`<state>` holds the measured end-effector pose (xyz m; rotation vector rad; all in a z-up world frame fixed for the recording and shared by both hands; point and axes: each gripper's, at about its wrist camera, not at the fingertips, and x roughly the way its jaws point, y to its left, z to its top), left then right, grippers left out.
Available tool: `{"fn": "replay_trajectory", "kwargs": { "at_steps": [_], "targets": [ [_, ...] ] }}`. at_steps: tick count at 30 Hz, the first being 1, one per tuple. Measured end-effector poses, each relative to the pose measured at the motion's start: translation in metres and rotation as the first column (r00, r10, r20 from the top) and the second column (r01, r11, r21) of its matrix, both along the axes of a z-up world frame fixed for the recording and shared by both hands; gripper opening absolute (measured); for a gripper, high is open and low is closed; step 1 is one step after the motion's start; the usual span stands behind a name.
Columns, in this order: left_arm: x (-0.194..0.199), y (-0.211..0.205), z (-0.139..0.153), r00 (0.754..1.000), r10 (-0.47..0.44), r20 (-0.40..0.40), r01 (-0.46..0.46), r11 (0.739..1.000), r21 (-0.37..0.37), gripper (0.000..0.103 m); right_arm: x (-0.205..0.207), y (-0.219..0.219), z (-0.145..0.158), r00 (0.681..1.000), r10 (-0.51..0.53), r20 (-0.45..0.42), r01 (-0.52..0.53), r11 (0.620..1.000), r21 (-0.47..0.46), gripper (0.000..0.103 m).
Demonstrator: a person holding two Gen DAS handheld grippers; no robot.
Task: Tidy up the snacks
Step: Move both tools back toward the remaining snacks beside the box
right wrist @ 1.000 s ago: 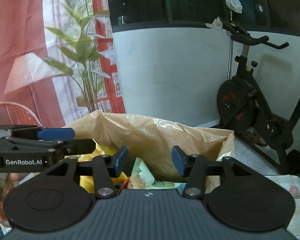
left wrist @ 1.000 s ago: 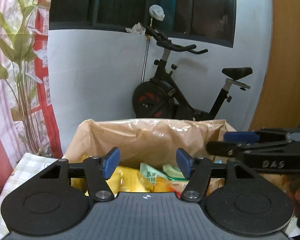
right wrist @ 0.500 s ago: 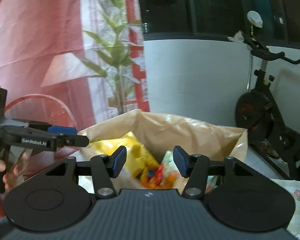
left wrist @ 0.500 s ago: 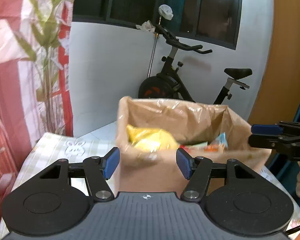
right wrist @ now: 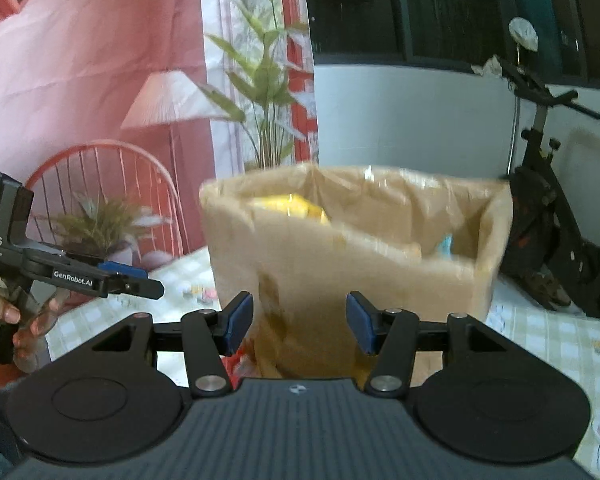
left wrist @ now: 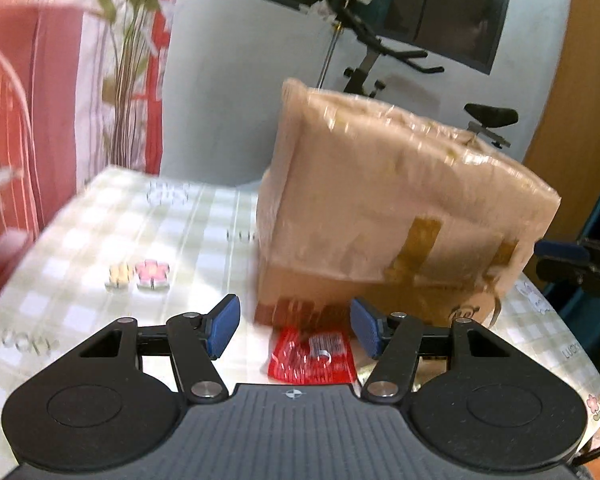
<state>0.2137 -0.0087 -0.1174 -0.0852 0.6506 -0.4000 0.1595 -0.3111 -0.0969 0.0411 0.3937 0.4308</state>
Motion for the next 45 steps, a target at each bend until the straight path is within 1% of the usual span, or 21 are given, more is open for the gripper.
{"fn": "replay_trajectory", "kwargs": {
  "at_steps": [2,7,14,16,20,22,25,27,30,36,38,39,43,45],
  "targets": [
    [0.002,0.0,-0.008,1.0,0.006,-0.017,-0.006,1.0,-0.003,0.063,-0.003,-0.001,-0.012,1.0,-0.009,-0.024,0.009,1.0,-0.009,0.055],
    [0.003,-0.007,-0.022,0.999,-0.003,-0.038,0.004,1.0,0.029,0.063,-0.004,-0.002,-0.037,0.997,-0.008,-0.08,0.006,1.0,-0.027,0.055],
    [0.002,-0.014,-0.031,0.998,-0.004,-0.059,0.007,0.999,0.048,0.063,0.013,-0.004,-0.083,0.983,-0.007,-0.182,-0.008,0.997,-0.082,0.055],
    [0.001,-0.014,-0.033,0.998,-0.002,-0.065,0.005,0.999,0.052,0.063,0.021,-0.005,-0.096,0.977,-0.021,-0.212,-0.001,0.995,-0.103,0.061],
    [0.003,-0.016,-0.035,0.997,-0.004,-0.075,0.008,0.998,0.059,0.063,0.034,-0.013,-0.113,0.967,-0.046,-0.251,0.018,0.994,-0.109,0.063],
    [0.004,-0.017,-0.037,0.997,-0.007,-0.079,0.012,0.998,0.063,0.063,0.038,-0.015,-0.116,0.967,-0.045,-0.252,0.018,0.994,-0.111,0.071],
    [0.003,-0.02,-0.037,0.997,-0.012,-0.081,0.017,0.998,0.064,0.063,0.046,-0.014,-0.119,0.966,-0.046,-0.256,0.012,0.991,-0.134,0.073],
    [0.002,-0.021,-0.038,0.997,-0.014,-0.082,0.02,0.998,0.063,0.063,0.052,-0.012,-0.122,0.962,-0.022,-0.273,-0.013,0.992,-0.127,0.073],
    [0.001,-0.021,-0.038,0.996,-0.017,-0.084,0.022,0.998,0.062,0.063,0.055,-0.007,-0.125,0.951,-0.01,-0.308,-0.035,0.989,-0.141,0.076],
    [0.0,-0.016,-0.041,0.996,-0.012,-0.093,0.017,0.999,0.052,0.063,0.042,0.004,-0.125,0.916,0.062,-0.396,-0.094,0.994,-0.062,0.076],
    [0.001,-0.016,-0.042,0.995,-0.01,-0.098,0.015,0.999,0.049,0.063,0.035,0.008,-0.124,0.911,0.091,-0.402,-0.121,0.991,-0.05,0.076],
    [0.001,-0.016,-0.043,0.995,-0.009,-0.1,0.014,0.999,0.049,0.063,0.032,0.009,-0.123,0.912,0.097,-0.399,-0.13,0.99,-0.056,0.075],
    [0.0,-0.017,-0.048,0.994,-0.012,-0.112,0.018,0.999,0.046,0.063,0.032,0.011,-0.115,0.949,0.041,-0.313,-0.088,0.987,-0.138,0.075],
    [0.0,-0.019,-0.05,0.993,-0.015,-0.119,0.02,0.999,0.042,0.063,0.038,0.011,-0.112,0.96,0.025,-0.28,-0.065,0.988,-0.137,0.075]
  ]
}}
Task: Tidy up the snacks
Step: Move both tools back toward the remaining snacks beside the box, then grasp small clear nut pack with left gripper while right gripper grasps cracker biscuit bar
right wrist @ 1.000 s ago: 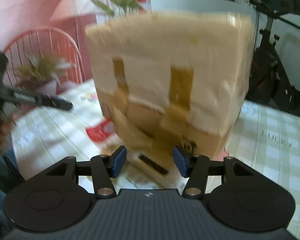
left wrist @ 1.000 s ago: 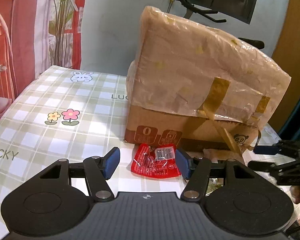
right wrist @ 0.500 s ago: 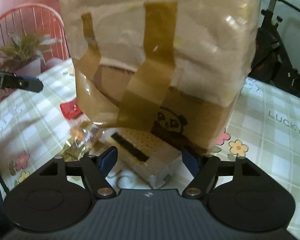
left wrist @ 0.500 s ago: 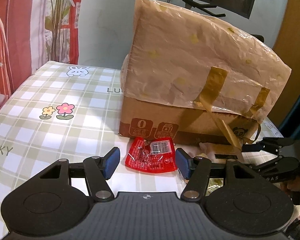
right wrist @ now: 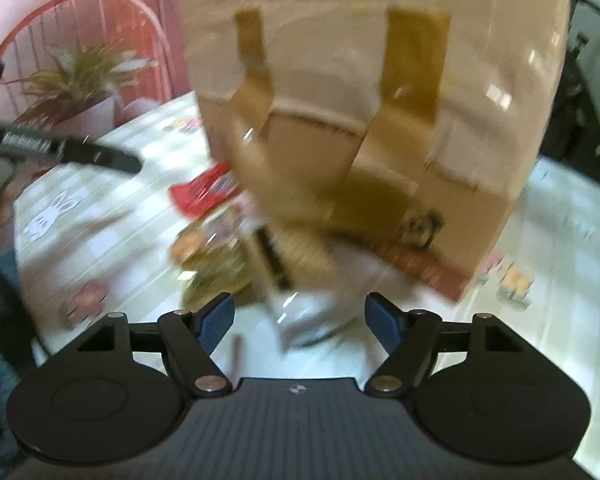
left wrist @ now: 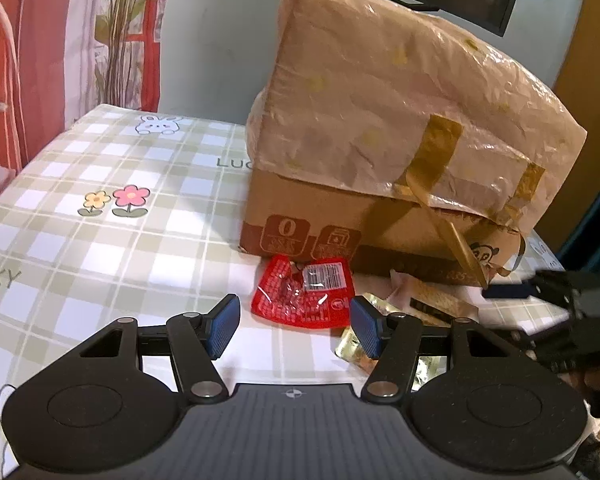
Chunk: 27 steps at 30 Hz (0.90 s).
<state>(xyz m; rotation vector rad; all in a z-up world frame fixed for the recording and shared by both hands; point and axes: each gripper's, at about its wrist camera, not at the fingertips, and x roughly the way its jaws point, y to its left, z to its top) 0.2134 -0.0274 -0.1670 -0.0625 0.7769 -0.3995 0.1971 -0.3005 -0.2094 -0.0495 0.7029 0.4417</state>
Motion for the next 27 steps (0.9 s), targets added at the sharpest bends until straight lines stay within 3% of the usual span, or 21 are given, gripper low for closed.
{"fn": "replay_trajectory", "kwargs": {
  "at_steps": [4,7,12,17,21,24,27],
  "targets": [
    [-0.004,-0.006,-0.006,1.0,-0.014,-0.016,0.014,1.0,-0.003,0.059,0.018,0.01,-0.004,1.0,0.015,0.005,-0.015,1.0,0.009,0.072],
    [-0.008,-0.013,-0.01,0.998,-0.051,-0.024,0.05,0.999,-0.006,0.054,0.026,0.025,-0.011,1.0,0.028,0.01,-0.027,0.999,-0.042,0.066],
    [-0.015,-0.033,-0.019,0.99,-0.138,-0.025,0.139,0.99,0.002,0.048,0.021,0.031,-0.019,1.0,0.007,0.014,-0.006,1.0,-0.009,0.057],
    [-0.016,-0.052,-0.031,0.98,-0.196,-0.027,0.197,0.978,0.068,0.048,0.008,0.026,-0.023,0.999,-0.033,0.021,0.032,0.999,0.039,0.055],
    [-0.011,-0.056,-0.036,0.982,-0.189,-0.026,0.191,0.979,0.072,0.045,0.0,0.021,-0.029,0.997,-0.061,0.036,0.058,0.996,0.071,0.054],
    [-0.009,-0.06,-0.036,0.98,-0.199,-0.01,0.199,0.975,0.095,0.038,-0.003,0.026,-0.029,0.996,-0.066,0.052,0.064,0.997,0.045,0.054],
    [-0.01,-0.067,-0.036,0.978,-0.211,0.005,0.209,0.971,0.114,0.037,-0.005,0.028,-0.03,0.996,-0.067,0.063,0.065,0.997,0.028,0.054]
  ]
}}
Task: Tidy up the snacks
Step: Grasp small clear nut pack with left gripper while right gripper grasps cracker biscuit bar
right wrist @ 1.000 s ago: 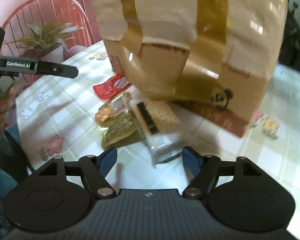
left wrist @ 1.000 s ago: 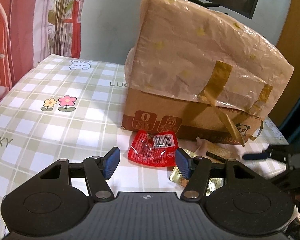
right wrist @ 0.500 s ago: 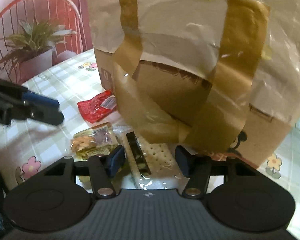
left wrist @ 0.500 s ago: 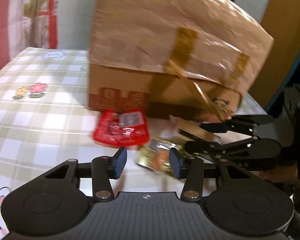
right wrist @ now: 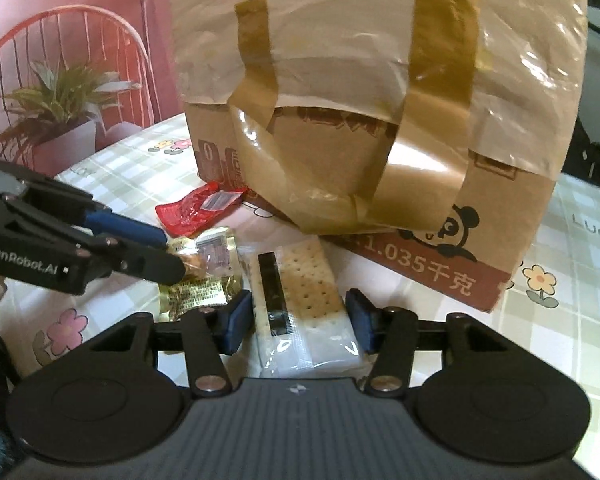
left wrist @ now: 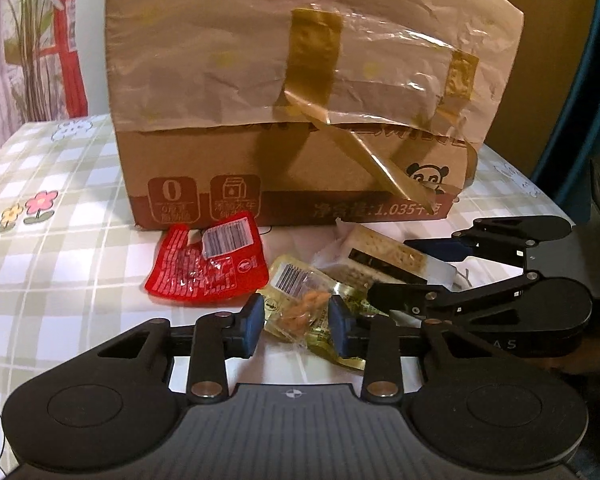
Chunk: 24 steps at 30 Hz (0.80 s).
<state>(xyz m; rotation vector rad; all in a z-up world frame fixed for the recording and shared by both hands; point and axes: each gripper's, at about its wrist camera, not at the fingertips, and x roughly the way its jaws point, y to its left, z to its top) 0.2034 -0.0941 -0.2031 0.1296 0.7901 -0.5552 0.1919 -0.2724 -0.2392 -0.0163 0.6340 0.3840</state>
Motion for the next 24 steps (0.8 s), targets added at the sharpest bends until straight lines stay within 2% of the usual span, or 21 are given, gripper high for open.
{"fn": "replay_trajectory", "kwargs": {
  "at_steps": [7,10,15,24],
  "targets": [
    [-0.005,-0.014,-0.003,0.998,-0.044,0.046,0.041,0.997,0.068,0.037,-0.001,0.002,-0.001,1.0,-0.004,0.008,0.004,1.0,-0.002,0.054],
    [-0.008,-0.02,-0.006,0.996,-0.064,0.061,0.058,0.994,0.094,0.028,-0.001,0.004,-0.002,1.0,-0.005,0.012,0.005,1.0,-0.011,0.054],
    [-0.006,-0.021,-0.008,0.998,-0.043,0.051,0.039,0.996,0.075,0.028,0.0,0.002,-0.003,1.0,-0.005,0.009,0.005,1.0,0.001,0.054],
    [0.001,-0.034,-0.008,0.996,-0.085,0.041,0.081,0.993,0.08,0.027,0.0,0.001,-0.003,1.0,-0.003,0.01,0.003,1.0,-0.001,0.054]
  ]
}}
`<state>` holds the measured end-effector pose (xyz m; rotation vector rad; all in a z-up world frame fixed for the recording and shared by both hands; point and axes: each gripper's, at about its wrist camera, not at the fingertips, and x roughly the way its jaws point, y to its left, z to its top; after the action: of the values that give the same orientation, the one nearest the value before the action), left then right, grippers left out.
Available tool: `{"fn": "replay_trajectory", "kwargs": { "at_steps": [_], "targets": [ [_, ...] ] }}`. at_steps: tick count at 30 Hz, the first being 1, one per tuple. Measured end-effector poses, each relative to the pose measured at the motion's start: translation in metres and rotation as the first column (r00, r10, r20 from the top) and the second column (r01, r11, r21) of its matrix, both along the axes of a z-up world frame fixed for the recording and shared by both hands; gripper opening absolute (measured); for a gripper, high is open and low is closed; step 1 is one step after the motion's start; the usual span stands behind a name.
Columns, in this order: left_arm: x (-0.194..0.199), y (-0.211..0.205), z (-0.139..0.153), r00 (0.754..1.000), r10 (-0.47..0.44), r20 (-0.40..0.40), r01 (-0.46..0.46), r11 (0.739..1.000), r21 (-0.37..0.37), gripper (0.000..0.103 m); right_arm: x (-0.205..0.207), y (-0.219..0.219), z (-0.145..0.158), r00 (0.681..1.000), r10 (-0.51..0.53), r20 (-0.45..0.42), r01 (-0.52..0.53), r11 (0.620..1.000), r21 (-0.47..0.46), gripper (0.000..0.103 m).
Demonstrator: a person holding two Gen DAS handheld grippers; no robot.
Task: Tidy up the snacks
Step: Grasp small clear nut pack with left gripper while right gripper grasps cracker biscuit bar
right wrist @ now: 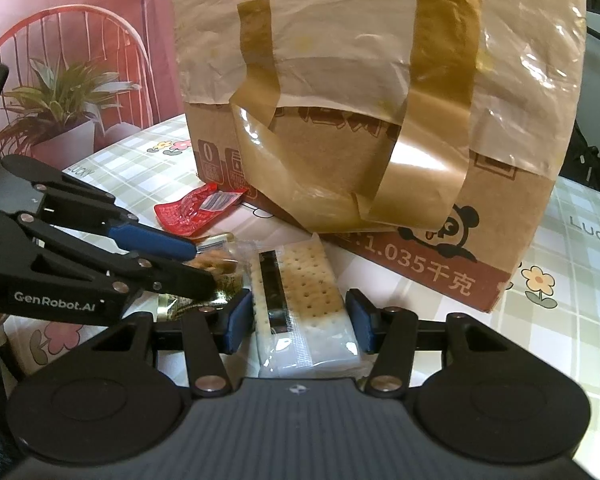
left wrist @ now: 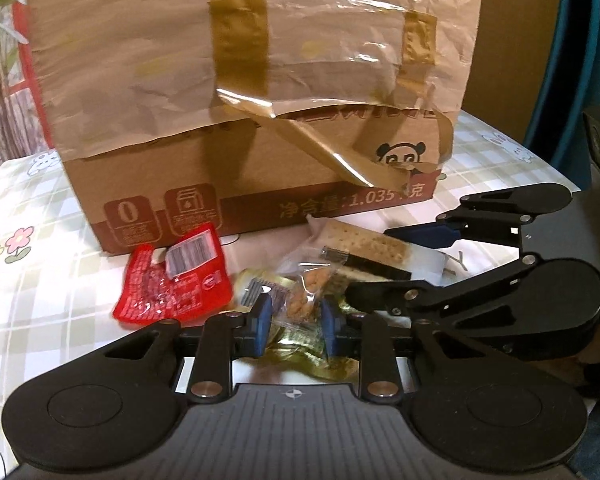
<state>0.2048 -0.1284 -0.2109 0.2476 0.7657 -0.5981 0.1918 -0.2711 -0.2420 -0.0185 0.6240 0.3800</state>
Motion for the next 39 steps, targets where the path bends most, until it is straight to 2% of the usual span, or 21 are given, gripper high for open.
{"fn": "replay_trajectory", "kwargs": {
  "at_steps": [5,10,13,16,23,25,29,39],
  "targets": [
    [0.005,0.001,0.003,0.999,-0.006,-0.042,0.004,0.999,-0.043,0.028,0.0,-0.001,0.0,1.0,0.001,0.0,-0.001,1.0,-0.001,0.054],
    [0.004,0.002,0.003,0.999,-0.001,-0.051,-0.002,0.998,-0.057,0.029,0.0,-0.001,0.0,1.0,0.001,-0.001,-0.001,1.0,0.0,0.054],
    [0.004,0.008,0.007,0.998,0.014,-0.057,-0.018,0.996,-0.083,0.04,0.0,-0.001,0.0,1.0,0.001,-0.001,-0.001,1.0,0.0,0.054],
    [0.005,0.014,0.011,0.999,0.018,-0.05,-0.024,0.994,-0.107,0.041,0.0,-0.001,0.0,1.0,0.001,-0.001,-0.001,1.0,0.0,0.054],
    [0.01,0.001,0.01,1.0,0.005,-0.027,-0.007,0.997,-0.08,0.041,0.0,-0.001,0.001,1.0,0.001,-0.001,-0.001,1.0,0.0,0.054],
    [0.012,-0.003,0.007,1.0,0.0,-0.028,-0.002,0.997,-0.072,0.04,0.0,-0.001,0.001,1.0,0.001,-0.001,-0.001,1.0,0.0,0.054],
    [0.014,-0.004,0.002,0.999,0.016,-0.035,-0.018,0.998,-0.063,0.019,0.0,-0.001,0.001,1.0,0.001,-0.001,-0.001,1.0,-0.001,0.054],
    [0.005,0.018,0.004,0.994,0.099,-0.049,-0.104,0.989,-0.109,0.019,0.0,-0.001,0.001,1.0,0.001,-0.002,-0.001,1.0,0.005,0.054]
  ]
}}
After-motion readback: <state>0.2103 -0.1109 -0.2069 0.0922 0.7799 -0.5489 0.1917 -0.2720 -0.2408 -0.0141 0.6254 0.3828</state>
